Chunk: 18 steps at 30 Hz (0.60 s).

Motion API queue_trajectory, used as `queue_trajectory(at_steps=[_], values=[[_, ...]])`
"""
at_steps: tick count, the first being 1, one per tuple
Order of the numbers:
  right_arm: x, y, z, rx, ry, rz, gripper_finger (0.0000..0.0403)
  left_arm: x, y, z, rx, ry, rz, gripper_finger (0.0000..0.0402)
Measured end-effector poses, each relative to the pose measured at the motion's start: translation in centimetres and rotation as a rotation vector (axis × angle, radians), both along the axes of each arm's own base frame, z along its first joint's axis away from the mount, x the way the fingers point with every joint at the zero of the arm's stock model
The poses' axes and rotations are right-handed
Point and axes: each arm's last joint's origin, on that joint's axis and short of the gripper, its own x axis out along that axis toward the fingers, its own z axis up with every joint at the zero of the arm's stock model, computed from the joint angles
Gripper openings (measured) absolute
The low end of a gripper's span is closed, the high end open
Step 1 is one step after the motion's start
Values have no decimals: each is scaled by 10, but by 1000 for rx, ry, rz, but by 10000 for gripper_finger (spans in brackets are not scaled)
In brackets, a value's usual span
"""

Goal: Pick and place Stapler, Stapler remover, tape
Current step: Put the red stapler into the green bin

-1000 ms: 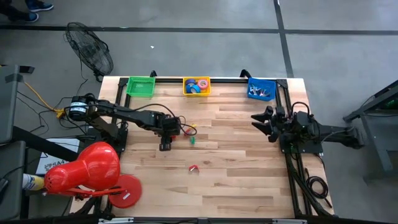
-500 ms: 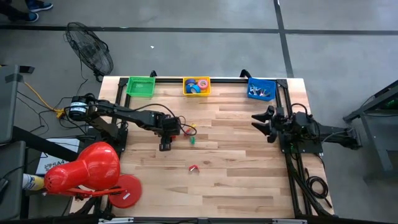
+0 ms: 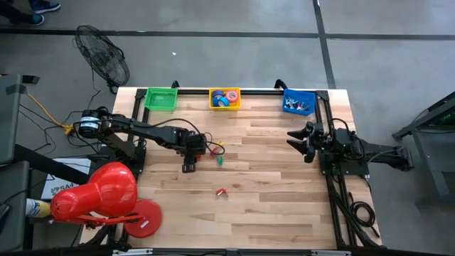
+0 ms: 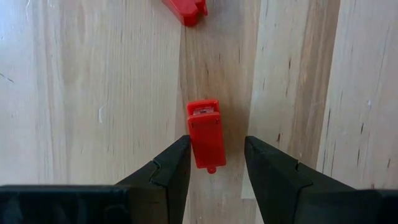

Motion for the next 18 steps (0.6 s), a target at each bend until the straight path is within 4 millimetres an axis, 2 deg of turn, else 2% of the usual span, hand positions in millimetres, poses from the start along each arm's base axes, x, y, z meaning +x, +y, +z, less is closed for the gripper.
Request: queue_trajectory(at_steps=[14,18], values=[[0,0,0,1,-1,0,220,4,2,2,32,-52,71,147],[0,0,0,1,-1,0,220,-3,3,-7,8,-18,115,147]])
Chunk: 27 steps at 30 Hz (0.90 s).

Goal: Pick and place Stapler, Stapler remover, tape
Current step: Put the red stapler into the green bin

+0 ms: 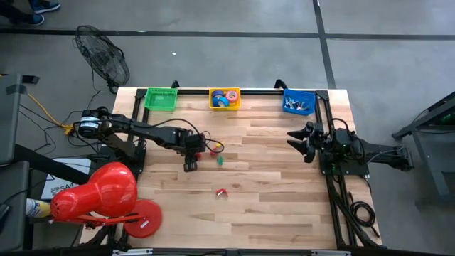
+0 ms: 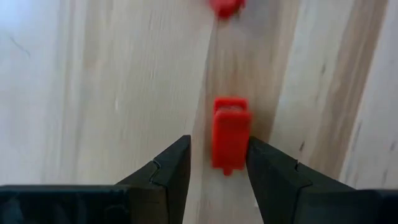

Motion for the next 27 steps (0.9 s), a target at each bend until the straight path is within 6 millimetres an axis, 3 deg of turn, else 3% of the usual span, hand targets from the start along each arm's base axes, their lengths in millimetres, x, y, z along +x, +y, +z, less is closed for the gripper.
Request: queue_trajectory(at_steps=[16,25,27], values=[[0,0,0,0,0,0,220,-2,-1,-8,-15,-6,15,143],[0,0,0,0,0,0,220,-1,-1,-8,-9,-10,2,62],[0,0,0,0,0,0,220,-1,-1,-8,-6,-12,4,59]])
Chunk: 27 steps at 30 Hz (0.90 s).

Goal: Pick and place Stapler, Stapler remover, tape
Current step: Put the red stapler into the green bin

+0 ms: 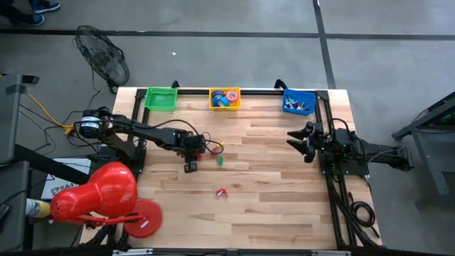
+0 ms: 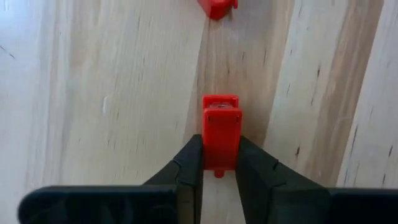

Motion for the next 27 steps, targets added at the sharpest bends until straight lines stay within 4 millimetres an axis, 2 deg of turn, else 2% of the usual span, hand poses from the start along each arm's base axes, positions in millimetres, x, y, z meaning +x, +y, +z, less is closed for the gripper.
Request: queue_trajectory(at_steps=[7,13,23,27], values=[[0,0,0,0,0,0,221,7,7,5,23,-102,111,59],[0,0,0,0,0,0,220,0,36,15,67,-146,357,59],[0,0,0,0,0,0,220,-34,92,43,216,-233,790,59],[0,0,0,0,0,0,220,-49,110,48,274,-222,902,59]])
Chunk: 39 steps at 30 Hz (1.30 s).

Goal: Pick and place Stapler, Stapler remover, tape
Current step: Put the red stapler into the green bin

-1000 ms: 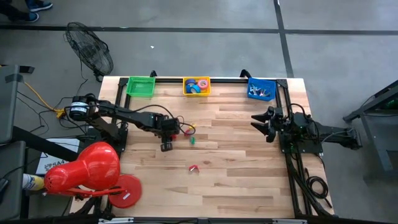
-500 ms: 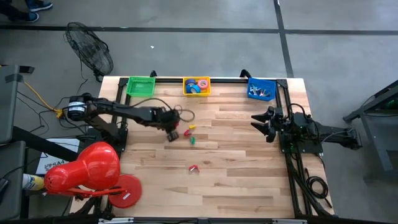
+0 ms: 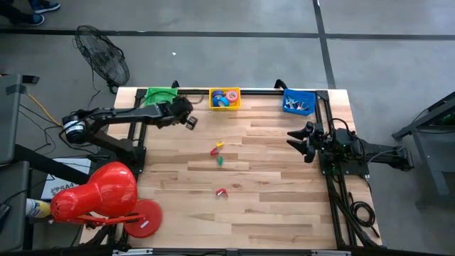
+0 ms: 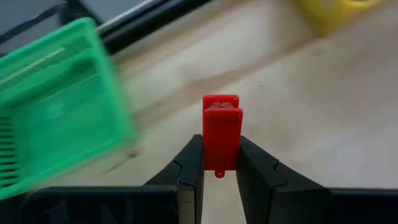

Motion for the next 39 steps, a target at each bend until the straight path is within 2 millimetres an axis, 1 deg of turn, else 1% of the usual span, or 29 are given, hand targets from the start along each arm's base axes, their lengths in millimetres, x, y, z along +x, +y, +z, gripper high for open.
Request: queue_trajectory(at_steps=[6,12,15,18,21,24,28,34,39], values=[[0,0,0,0,0,0,220,-23,32,2,53,60,122,59],[0,0,0,0,0,0,220,-44,53,3,77,112,226,59],[0,0,0,0,0,0,220,-53,61,2,72,138,243,72],[0,0,0,0,0,0,220,-58,68,-2,46,168,230,91],[0,0,0,0,0,0,220,-60,73,-9,18,189,227,103],[0,0,0,0,0,0,220,-59,75,-16,-5,203,222,107],[0,0,0,0,0,0,220,-57,77,-21,-11,220,223,109],[0,0,0,0,0,0,220,-57,77,-19,16,254,184,110],[0,0,0,0,0,0,220,-47,71,-13,43,248,53,111]])
